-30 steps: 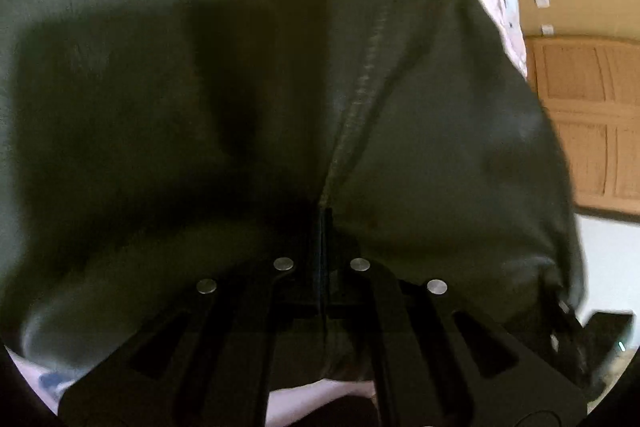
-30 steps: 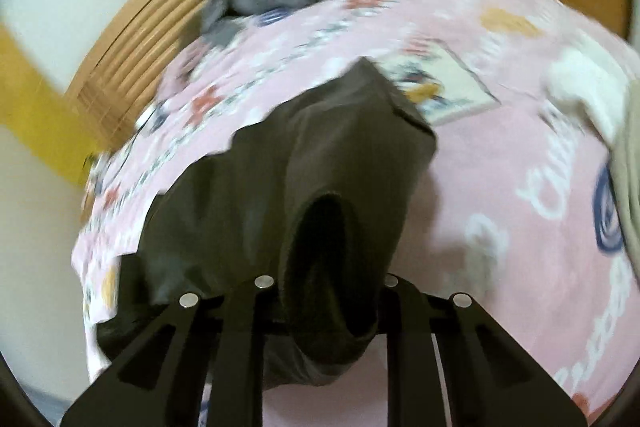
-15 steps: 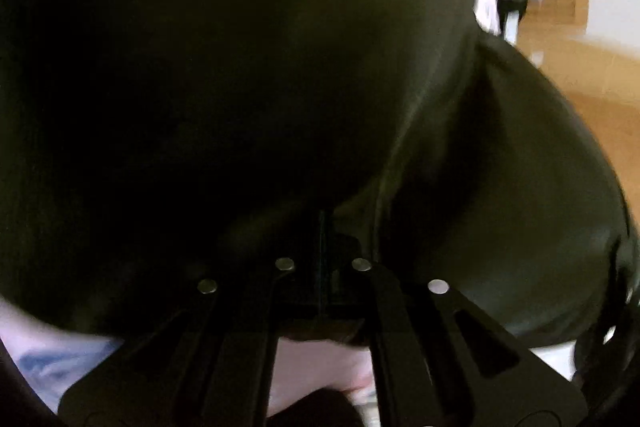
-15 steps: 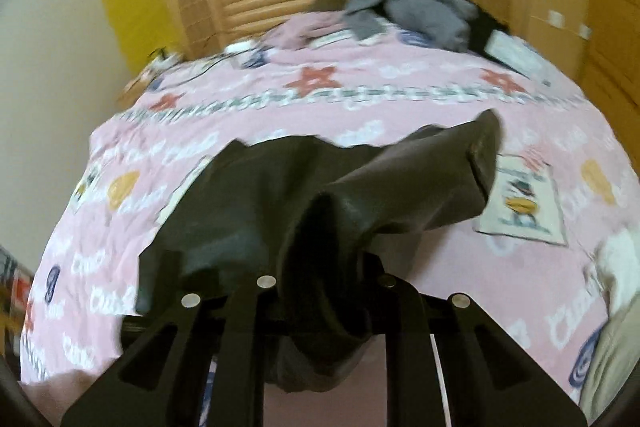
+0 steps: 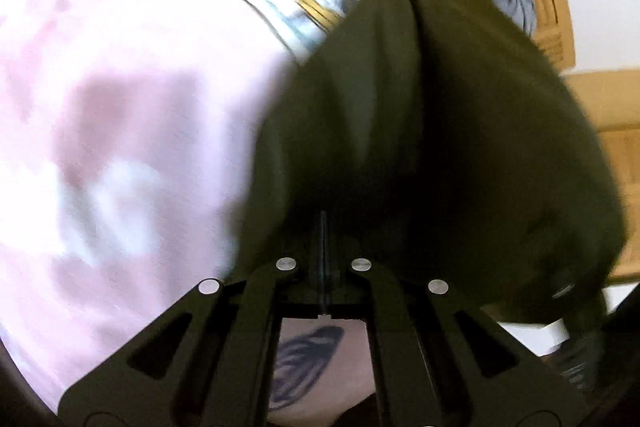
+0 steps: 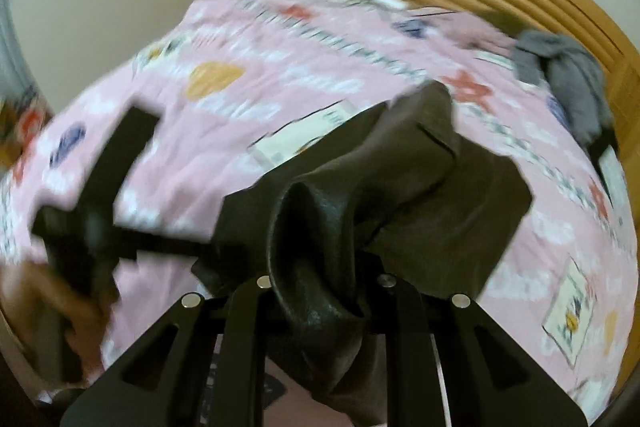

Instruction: Fold large clothes

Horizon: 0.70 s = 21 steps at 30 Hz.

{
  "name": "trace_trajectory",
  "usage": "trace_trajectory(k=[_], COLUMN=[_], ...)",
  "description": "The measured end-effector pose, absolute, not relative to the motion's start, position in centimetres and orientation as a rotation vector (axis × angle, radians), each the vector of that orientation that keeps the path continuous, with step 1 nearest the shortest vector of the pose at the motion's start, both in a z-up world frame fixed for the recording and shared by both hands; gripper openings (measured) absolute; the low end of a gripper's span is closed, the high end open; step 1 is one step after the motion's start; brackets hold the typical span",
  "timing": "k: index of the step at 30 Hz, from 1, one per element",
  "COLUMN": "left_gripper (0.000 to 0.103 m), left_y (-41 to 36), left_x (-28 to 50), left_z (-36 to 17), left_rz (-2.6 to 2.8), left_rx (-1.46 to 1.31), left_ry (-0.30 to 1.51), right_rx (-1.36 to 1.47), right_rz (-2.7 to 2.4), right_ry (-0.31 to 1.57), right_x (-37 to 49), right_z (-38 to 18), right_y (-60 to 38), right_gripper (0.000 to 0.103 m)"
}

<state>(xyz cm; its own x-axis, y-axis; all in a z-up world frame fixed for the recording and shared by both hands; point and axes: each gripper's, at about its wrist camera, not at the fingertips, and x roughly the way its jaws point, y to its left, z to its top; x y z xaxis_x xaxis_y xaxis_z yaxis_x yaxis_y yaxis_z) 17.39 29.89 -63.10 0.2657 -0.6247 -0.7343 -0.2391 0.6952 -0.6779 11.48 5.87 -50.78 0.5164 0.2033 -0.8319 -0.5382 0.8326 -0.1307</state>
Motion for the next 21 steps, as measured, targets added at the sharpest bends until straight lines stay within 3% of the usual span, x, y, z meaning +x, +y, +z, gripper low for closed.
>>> trace_trajectory(k=[6,9,11,12,13,16,19,21], left_gripper=[0.001,0.000,0.001,0.001,0.001,0.001,0.001,0.001], left_y=[34.2,33.8,33.4,32.8,32.2,30.3,28.5,28.6], left_x=[20.2,22.7,23.4,24.4,24.8,25.3,26.2,26.3], left_z=[-61.2,-60.2,-59.8,-59.6,-59.3,-58.7,-58.3,-58.2], left_rz=[-0.321,-0.376,-0.426,-0.449,-0.481,-0.517,-0.527,-0.481], left_rx=[-0.761,-0.682,-0.648,-0.648,-0.638,-0.579,-0.570,-0.525], left_ry=[1.270,1.291,1.301,1.301,1.299,1.295,1.294,1.299], right_rx=[-0.599,-0.592,-0.527,-0.497,-0.446,-0.230,-0.021,-0.009], right_rz=[0.453,0.425,0.438,0.448,0.461,0.510,0.452,0.285], right_ry=[0.978,0.974,0.984,0.995,1.028,1.060,1.014,0.995], right_x=[10.9,10.4,10.2,10.2,10.2,11.3,15.2,19.0], right_z=[-57.5,-57.9,-56.5,-55.8,-54.4,-48.7,-43.2,-42.1], right_y=[11.5,11.8,11.2,10.9,10.2,7.7,4.3,2.9], right_gripper=[0.019,0.035,0.069,0.077,0.081,0.083,0.094,0.095])
